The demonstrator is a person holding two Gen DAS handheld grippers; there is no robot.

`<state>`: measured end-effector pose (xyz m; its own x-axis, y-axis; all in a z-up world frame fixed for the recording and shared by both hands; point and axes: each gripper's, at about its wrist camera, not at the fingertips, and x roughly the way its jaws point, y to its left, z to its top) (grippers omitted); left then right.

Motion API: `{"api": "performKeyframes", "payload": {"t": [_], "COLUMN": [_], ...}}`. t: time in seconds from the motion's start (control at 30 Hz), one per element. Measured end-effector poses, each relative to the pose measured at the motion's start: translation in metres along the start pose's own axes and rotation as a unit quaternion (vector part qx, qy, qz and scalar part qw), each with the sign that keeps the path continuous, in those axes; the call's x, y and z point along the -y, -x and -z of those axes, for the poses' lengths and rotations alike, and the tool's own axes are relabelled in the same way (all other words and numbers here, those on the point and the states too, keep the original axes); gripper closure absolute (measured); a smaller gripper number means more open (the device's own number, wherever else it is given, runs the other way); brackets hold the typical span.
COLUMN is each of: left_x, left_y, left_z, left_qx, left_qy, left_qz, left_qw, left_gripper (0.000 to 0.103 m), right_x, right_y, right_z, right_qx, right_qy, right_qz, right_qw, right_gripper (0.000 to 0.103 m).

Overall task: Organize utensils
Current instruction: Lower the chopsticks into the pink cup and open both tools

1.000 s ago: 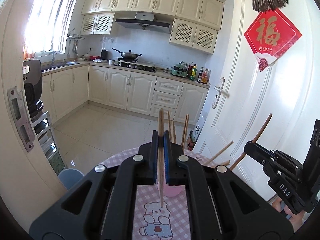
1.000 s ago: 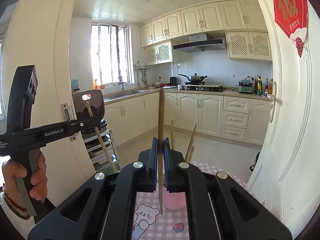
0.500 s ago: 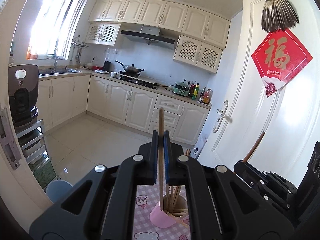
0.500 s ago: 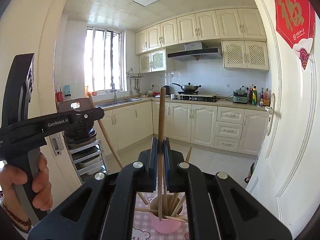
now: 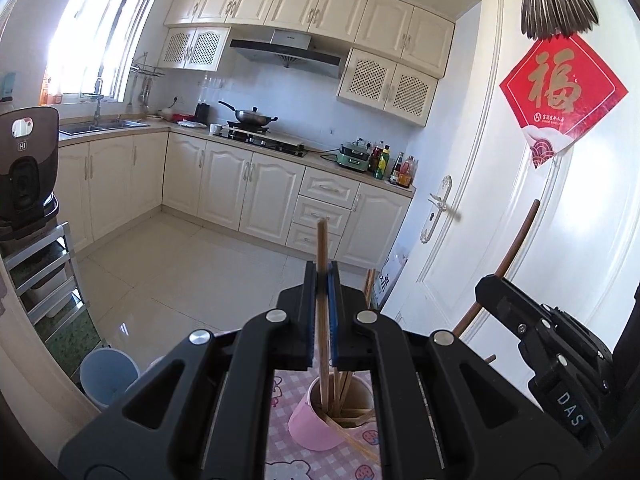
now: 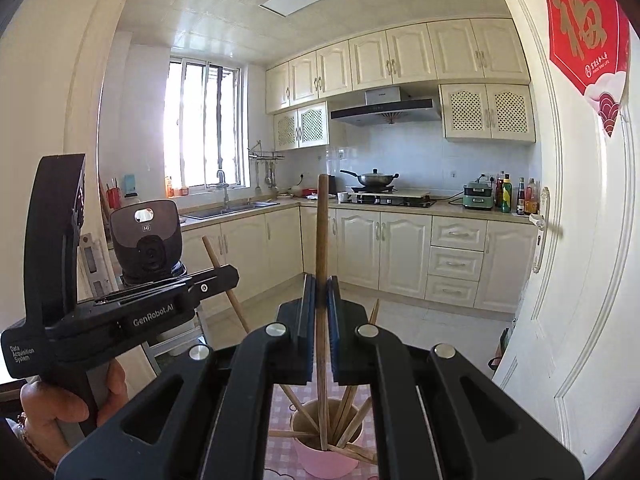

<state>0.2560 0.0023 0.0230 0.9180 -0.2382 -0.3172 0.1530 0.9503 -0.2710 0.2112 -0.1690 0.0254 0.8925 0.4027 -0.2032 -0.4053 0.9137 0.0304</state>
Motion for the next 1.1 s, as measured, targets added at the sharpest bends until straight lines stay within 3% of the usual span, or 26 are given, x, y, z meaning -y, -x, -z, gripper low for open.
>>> {"api": "performKeyframes", "payload": {"t": [0.4,0.73,1.1], "left_x": [0.008,0.009,0.008], "left_y": [-0.009,-0.007,-0.028], "left_z": [0.011,0.027,0.049], "left_qx": [-0.04,-0.054,-0.133], "left_qy": [-0.032,-0.056,-0.055], "left_qz": [0.006,-0.013,-0.002], "left_qw": [0.9987,0.9969,0.9896], "left_gripper": [0.097,0.095,0.094], "right_x": [-0.005,-0.005,-0.002], "right_y": [-0.013,-0.014,-0.025], "right_z": [0.03,0.049,0.057], "right_qx": [-0.053,-0.073,-0.096], "right_qy": [0.01,0.012,0.004], "right_qz": [0.003,0.011,0.022], "right_qw": [0.999,0.997,0.995], "right_gripper": [0.098,0.098,0.098]}}
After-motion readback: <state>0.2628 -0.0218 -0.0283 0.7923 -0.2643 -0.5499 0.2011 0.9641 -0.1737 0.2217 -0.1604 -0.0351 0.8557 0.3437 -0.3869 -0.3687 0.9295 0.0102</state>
